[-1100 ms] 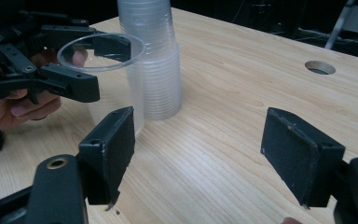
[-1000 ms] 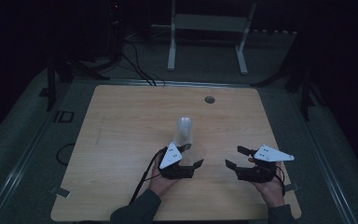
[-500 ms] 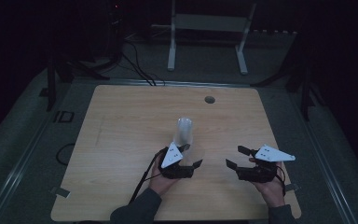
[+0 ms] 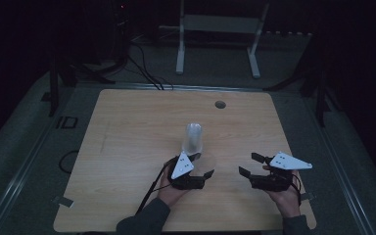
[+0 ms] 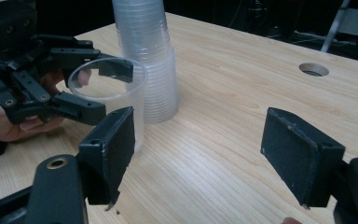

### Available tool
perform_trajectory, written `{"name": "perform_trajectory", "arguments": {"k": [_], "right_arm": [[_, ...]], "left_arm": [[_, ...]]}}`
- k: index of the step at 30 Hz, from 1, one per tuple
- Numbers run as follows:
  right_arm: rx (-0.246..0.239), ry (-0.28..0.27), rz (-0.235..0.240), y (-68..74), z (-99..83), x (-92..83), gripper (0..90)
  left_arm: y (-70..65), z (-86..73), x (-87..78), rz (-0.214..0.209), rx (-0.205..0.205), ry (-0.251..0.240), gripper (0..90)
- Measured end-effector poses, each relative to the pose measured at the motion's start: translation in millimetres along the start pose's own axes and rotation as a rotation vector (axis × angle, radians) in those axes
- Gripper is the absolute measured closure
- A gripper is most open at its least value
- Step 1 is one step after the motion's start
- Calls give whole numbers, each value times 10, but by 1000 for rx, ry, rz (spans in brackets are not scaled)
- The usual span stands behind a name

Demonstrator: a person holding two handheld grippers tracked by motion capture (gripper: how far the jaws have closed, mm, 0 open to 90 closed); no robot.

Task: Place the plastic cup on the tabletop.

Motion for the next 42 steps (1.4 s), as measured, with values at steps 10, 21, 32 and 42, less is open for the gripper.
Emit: {"name": "perform_trajectory", "arguments": {"k": [10,21,32,42], "right_arm": [[-1,-2,-2,-4,-1,-7,258],[3,-5,-5,-13,-1,-21,257],[7,-7,-7,-31,-6,-32,255],[11,2,-8,-42,-22,-21,254]], "left_arm": [[-61,-66,45,-15,4,40,258],[-70,-112,-19,3,-10,67,182],[-63,-165,-154,7,-32,91,145],[-65,-201,-321,2,-41,93,153]]}}
Point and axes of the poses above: each handheld gripper's, and its own axes: x roughly forward along the jaws, z roughly out of its top, y roughly to its left, the point moved 1 cm from there along x, roughly forward along the jaws, and after that the axes turned 5 degrees about -z, right-handed, at the moved point
